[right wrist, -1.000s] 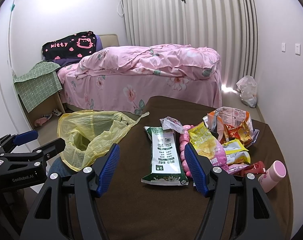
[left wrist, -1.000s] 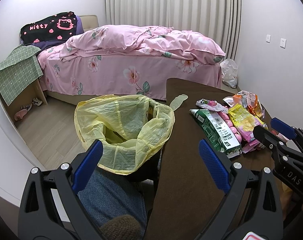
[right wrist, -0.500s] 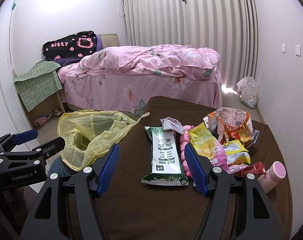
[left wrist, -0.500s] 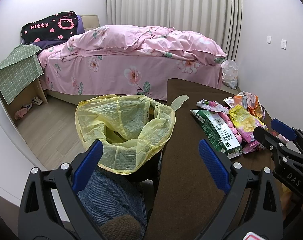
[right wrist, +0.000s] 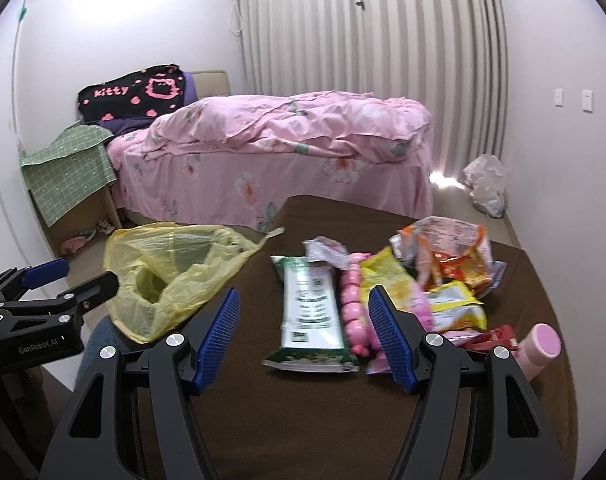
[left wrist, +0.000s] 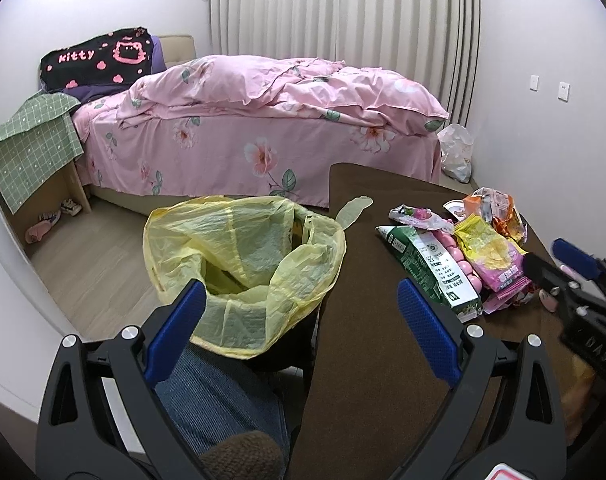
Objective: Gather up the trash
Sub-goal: 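Grasp the green-and-white milk carton with the left tool while the right tool grasps a cartoon ice-pop wrapper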
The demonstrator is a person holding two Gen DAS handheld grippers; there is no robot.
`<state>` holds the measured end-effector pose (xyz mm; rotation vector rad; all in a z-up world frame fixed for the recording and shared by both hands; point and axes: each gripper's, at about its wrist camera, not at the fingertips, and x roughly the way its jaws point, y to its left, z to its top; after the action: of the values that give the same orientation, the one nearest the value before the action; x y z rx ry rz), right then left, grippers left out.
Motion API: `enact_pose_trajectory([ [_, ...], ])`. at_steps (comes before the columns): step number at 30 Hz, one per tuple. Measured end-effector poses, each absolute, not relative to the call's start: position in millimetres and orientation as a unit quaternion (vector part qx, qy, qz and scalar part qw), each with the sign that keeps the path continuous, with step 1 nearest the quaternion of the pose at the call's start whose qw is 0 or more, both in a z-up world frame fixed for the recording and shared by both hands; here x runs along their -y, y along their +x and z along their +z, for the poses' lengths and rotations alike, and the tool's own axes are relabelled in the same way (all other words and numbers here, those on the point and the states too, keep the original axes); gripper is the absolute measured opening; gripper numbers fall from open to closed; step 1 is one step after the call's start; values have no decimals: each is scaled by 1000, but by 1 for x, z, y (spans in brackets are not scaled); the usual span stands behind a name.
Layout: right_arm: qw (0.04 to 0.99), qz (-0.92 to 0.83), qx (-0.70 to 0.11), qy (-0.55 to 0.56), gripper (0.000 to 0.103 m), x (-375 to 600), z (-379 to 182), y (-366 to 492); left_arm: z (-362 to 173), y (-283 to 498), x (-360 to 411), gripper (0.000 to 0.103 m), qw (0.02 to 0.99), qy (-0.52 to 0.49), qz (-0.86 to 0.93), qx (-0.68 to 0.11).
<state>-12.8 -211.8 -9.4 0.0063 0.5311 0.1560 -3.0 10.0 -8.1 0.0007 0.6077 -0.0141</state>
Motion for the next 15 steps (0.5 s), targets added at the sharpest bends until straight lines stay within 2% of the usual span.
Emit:
enact_pose_trajectory([
  [11, 958, 7, -286, 12, 64, 290, -34, -9, -23, 46, 52, 92, 942, -15, -102, -318],
  [15, 956, 0, -293, 10, 64, 305, -41, -1, -35, 77, 65, 92, 912, -43, -147, -380],
])
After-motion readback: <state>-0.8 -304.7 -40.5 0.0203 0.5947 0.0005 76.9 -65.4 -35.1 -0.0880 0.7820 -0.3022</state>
